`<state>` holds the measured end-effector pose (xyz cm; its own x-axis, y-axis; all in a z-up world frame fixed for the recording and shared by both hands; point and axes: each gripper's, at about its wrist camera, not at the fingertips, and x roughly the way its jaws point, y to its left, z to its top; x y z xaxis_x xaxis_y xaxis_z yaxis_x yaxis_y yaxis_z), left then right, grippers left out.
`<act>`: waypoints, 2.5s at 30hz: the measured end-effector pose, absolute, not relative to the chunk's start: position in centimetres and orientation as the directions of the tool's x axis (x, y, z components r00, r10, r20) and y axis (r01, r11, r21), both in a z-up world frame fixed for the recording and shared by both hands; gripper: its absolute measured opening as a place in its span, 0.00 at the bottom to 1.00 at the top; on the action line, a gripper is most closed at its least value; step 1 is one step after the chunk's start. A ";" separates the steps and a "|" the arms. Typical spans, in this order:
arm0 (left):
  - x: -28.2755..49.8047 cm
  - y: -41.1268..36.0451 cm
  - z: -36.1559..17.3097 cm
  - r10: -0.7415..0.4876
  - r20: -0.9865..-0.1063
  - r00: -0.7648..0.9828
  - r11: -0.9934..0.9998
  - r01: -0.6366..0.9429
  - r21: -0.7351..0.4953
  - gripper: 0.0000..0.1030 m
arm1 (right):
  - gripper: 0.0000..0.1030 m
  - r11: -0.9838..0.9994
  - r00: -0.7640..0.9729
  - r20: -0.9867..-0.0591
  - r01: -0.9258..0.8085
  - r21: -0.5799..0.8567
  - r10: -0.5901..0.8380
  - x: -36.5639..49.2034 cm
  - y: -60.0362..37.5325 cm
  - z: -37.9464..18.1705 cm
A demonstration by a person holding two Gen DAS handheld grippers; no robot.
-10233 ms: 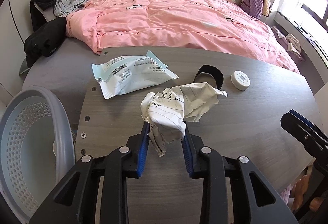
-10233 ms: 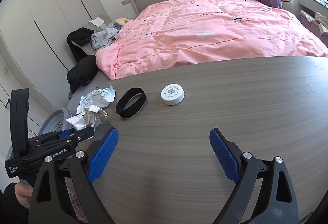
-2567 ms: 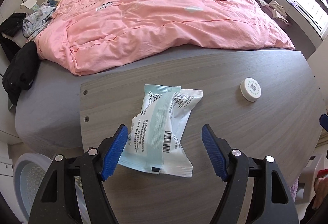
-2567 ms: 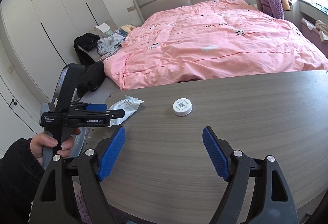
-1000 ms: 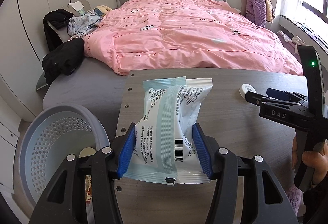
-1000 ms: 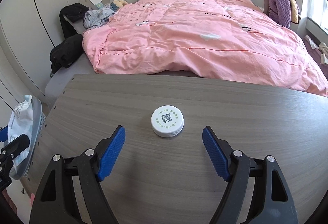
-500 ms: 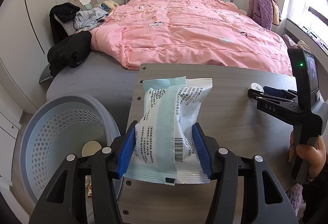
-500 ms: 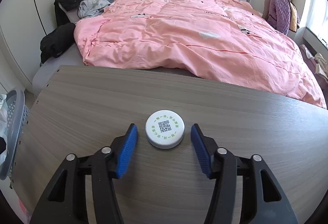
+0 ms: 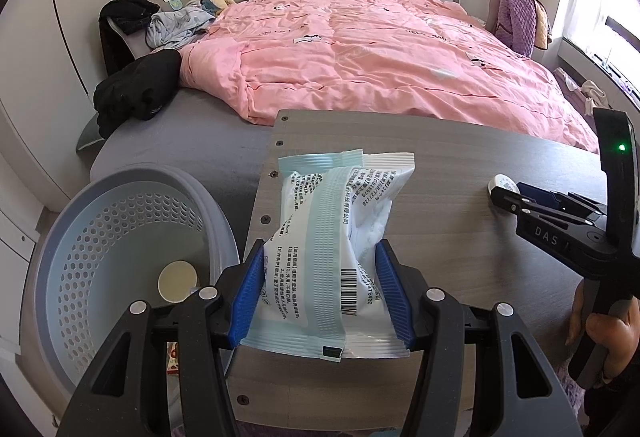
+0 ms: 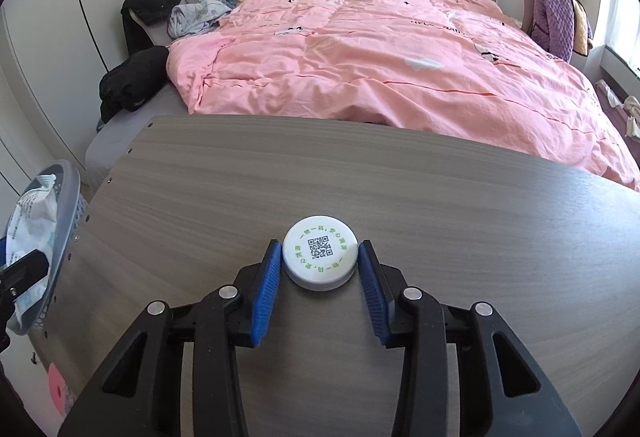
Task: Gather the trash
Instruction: 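Carry the packet and white tin over the blue basket with both tools, then open both tools to drop the packet and tin into the basket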
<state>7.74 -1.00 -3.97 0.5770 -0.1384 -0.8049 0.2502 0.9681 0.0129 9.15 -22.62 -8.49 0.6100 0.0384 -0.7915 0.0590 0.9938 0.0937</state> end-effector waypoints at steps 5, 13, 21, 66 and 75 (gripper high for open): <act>7.1 -1.0 -3.9 -0.147 -0.802 0.579 0.966 0.258 0.009 0.52 | 0.37 0.990 0.616 -0.785 0.052 0.131 0.071 6.7 -21.9 -7.9; 5.9 -0.7 -3.8 -0.158 -0.800 0.578 0.965 0.263 -0.001 0.52 | 0.38 0.987 0.627 -0.772 0.034 0.158 0.102 3.8 -20.9 -7.1; 4.9 1.5 -3.2 -0.140 -0.783 0.606 0.974 0.224 0.000 0.52 | 0.38 0.984 0.634 -0.762 0.006 0.176 0.132 2.1 -19.2 -6.8; 7.4 20.7 -4.1 0.128 -0.770 0.625 0.986 -0.163 0.032 0.52 | 0.38 0.889 0.536 -0.743 -0.424 0.173 0.400 10.1 2.9 -2.9; 7.6 21.0 -4.3 0.139 -0.770 0.622 0.984 -0.177 0.034 0.52 | 0.39 0.882 0.544 -0.729 -0.438 0.176 0.415 10.9 4.0 -2.4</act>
<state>7.55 20.96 -4.30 0.6224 0.1386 -0.7703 -0.1769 0.9836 0.0340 10.92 4.00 -2.42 0.5436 0.4152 -0.7294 -0.4376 0.8818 0.1759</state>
